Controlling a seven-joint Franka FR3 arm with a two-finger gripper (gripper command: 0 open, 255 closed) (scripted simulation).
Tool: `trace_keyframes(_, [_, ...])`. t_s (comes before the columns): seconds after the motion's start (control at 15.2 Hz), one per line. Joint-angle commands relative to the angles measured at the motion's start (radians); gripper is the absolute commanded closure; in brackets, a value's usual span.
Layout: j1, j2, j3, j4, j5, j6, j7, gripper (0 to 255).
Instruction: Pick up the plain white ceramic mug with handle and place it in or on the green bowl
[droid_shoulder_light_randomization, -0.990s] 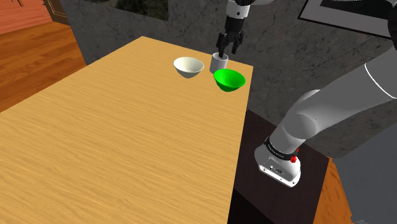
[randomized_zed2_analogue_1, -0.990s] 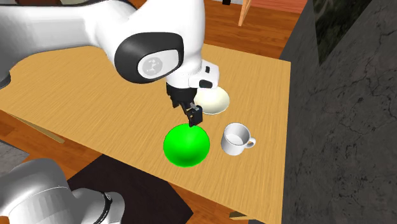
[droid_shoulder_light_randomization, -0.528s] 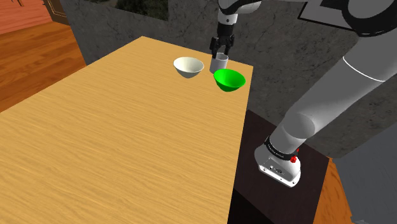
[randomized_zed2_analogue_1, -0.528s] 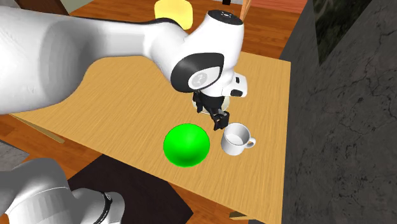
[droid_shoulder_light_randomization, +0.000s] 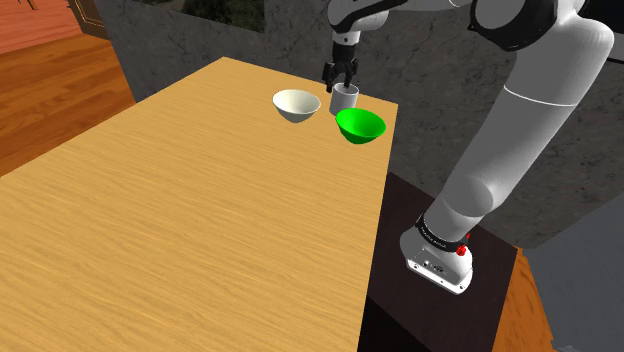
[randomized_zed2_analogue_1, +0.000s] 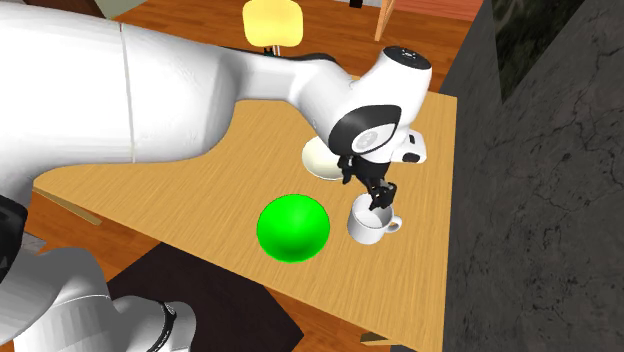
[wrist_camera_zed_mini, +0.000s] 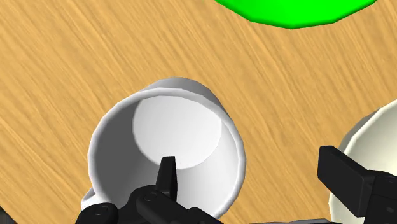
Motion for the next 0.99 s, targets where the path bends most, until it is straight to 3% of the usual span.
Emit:
trace_keyframes(0.0, [-0.003,0.017,-0.002,-0.006,0.002,0.023,-0.005,0])
trace_keyframes(0.33, [-0.004,0.04,-0.001,-0.053,0.007,0.093,-0.008,0])
trace_keyframes(0.86, [-0.004,0.04,-0.001,-0.053,0.007,0.093,-0.008,0])
trace_keyframes(0.92, [-0.004,0.04,-0.001,-0.053,0.007,0.093,-0.008,255])
